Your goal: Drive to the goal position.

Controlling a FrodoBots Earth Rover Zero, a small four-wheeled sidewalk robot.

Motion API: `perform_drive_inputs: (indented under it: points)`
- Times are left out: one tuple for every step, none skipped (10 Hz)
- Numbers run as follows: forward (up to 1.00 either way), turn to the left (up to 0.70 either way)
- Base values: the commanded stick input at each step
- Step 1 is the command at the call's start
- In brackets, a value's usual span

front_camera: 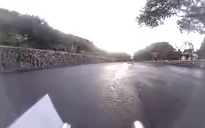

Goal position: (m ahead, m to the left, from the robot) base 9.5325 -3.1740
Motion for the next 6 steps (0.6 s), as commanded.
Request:
perform_drive_inputs:
  points:
    - [0.5,-0.11]
    - [0.5,0.0]
    - [0.5,-0.04]
    - [0.5,-0.38]
    - [0.5,-0.35]
    - [0.5,-0.08]
